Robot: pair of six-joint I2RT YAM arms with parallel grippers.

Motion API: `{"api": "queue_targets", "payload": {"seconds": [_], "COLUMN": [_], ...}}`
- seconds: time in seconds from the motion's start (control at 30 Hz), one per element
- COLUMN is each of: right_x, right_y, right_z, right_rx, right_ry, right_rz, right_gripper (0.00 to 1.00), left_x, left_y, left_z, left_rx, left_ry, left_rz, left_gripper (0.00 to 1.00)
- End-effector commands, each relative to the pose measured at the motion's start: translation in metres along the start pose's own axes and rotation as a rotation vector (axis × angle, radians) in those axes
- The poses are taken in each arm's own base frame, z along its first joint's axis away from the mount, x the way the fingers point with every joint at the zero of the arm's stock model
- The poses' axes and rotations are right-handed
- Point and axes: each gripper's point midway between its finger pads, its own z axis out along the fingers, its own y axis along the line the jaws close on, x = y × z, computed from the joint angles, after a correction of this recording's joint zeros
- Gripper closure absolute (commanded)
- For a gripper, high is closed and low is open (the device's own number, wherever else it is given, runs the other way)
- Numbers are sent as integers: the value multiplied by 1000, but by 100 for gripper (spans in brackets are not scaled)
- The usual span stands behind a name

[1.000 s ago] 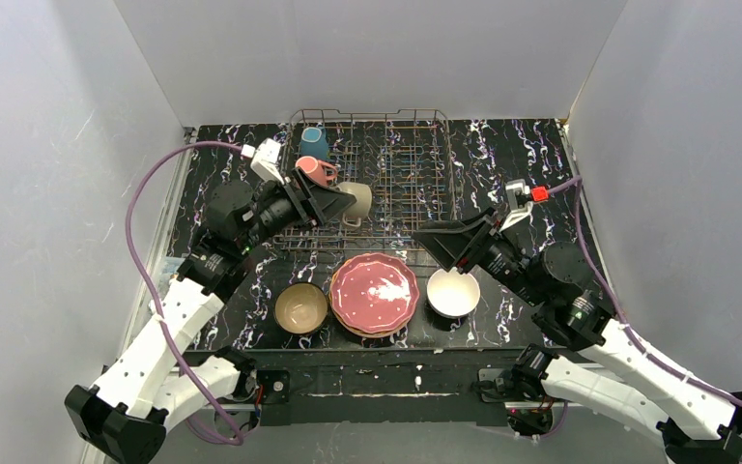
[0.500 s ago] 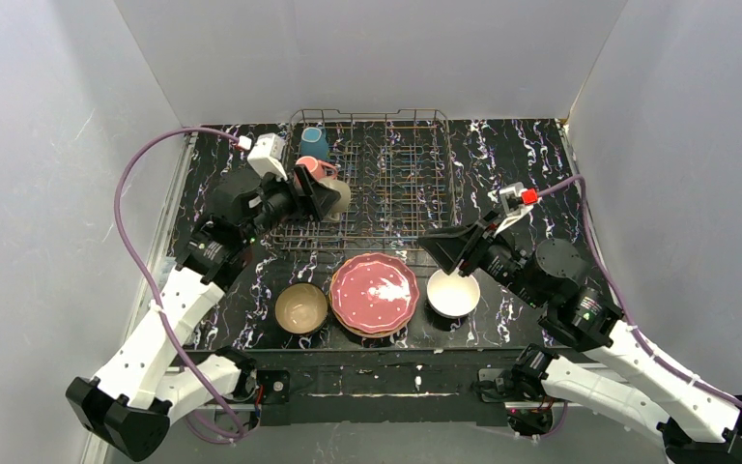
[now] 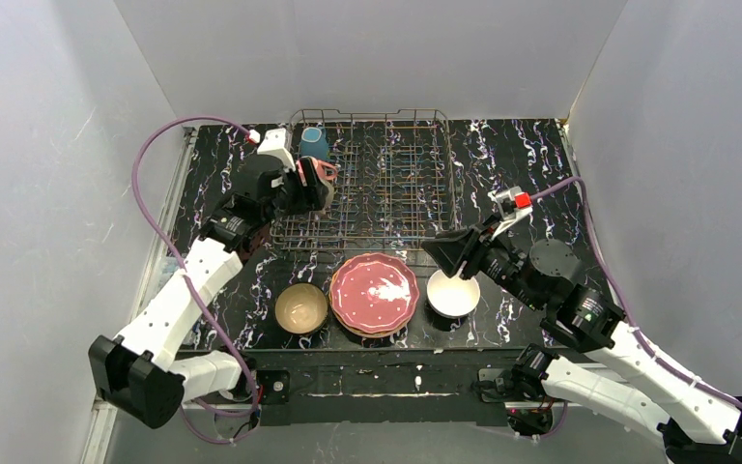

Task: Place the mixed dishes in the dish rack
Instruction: Turn the cup upside down in the dish rack.

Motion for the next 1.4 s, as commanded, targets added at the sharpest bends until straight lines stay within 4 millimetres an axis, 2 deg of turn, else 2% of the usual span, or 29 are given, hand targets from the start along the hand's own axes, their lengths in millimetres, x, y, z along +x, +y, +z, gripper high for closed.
{"api": "queue_targets", "payload": {"seconds": [0.0, 0.33, 0.77, 1.03, 1.37], "right_x": [-22, -22, -21, -18, -10], "right_y": [6, 2, -5, -9, -14], "right_z": [-8, -15, -21, -22, -17], "right_rx": [-6, 9, 38, 55, 67], "right_ry": [-63, -56, -47, -39, -23], "right_rz": [-24, -49, -82, -92, -105], "right_gripper": [46, 46, 46, 46, 45], "left_x": [-26, -18, 8, 28, 50], "left_y": [14, 47, 80, 97, 109], "left_z": [10, 49, 95, 112, 127], "left_rx": [-100, -286, -429, -482, -511], "left_ry": [-79, -54, 17, 74, 128], "left_rz": [11, 27, 18, 20, -1], "left_gripper": [100, 100, 100, 100, 100]}}
